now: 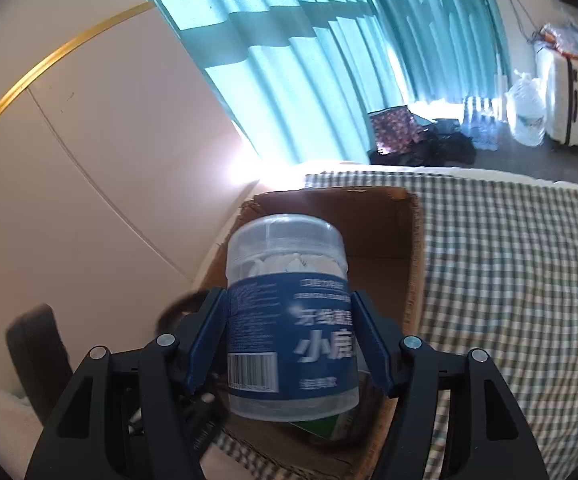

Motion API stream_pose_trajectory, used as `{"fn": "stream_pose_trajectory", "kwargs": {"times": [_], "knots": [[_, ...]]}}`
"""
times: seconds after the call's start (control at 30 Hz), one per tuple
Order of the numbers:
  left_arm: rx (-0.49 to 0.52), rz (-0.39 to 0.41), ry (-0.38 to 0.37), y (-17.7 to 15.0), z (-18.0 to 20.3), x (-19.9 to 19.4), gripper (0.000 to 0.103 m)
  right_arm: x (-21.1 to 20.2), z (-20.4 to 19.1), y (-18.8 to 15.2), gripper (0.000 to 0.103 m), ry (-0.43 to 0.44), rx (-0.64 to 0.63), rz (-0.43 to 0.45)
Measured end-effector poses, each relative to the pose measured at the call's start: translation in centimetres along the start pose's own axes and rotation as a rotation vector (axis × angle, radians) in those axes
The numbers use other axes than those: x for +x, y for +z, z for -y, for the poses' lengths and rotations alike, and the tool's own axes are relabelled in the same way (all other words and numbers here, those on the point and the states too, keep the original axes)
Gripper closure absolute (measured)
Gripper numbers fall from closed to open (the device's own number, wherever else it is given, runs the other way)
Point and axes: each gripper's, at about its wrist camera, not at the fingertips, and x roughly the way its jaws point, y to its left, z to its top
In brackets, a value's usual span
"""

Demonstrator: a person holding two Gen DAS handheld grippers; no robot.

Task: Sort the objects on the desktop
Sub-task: 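Carry the black cup and floss jar into the cardboard box and release, then grasp the green snack packet with the left gripper while the right gripper grasps the floral tissue pack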

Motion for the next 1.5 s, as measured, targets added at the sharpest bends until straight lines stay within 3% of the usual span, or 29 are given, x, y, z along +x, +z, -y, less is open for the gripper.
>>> {"fn": "stream_pose_trajectory", "kwargs": {"times": [0.03,0.07,0.13,0.47,0.67,0.8,0.93,1.1,1.27,1.5], "knots": [[-0.003,0.013,0.013,0.1,0.1,0.0,0.010,-0.1,0.1,0.0,0.023,0.008,0.015,0.021],[-0.009,0.034,0.022,0.1,0.1,-0.3,0.002,-0.3,0.3,0.1,0.022,0.009,0.026,0.039],[-0.021,0.068,0.021,0.0,0.0,-0.7,0.001,-0.6,0.8,0.5,0.022,0.006,0.033,0.058],[-0.028,0.035,-0.019,-0.9,3.9,-3.0,0.000,-7.2,5.6,-1.0,0.022,-0.118,0.059,0.126],[-0.008,0.038,-0.101,-2.4,10.8,-5.5,0.000,-15.4,11.2,-4.2,0.022,-0.194,0.109,0.184],[0.042,0.024,-0.163,-4.2,16.9,-5.9,0.000,-20.6,16.2,-6.9,0.022,-0.311,0.132,0.219],[0.088,0.013,-0.196,-6.3,22.3,-5.1,0.000,-24.0,21.9,-10.8,0.021,-0.423,0.235,0.268],[0.155,-0.030,-0.166,-9.0,27.3,-2.4,0.000,-24.2,27.8,-13.8,0.021,-0.493,0.329,0.236],[0.250,-0.066,-0.107,-10.3,31.1,1.1,0.000,-23.4,31.6,-13.0,0.021,-0.527,0.364,0.229],[0.324,-0.076,-0.110,-10.0,35.1,5.6,0.000,-21.7,36.1,-12.0,0.021,-0.508,0.396,0.211]]}}
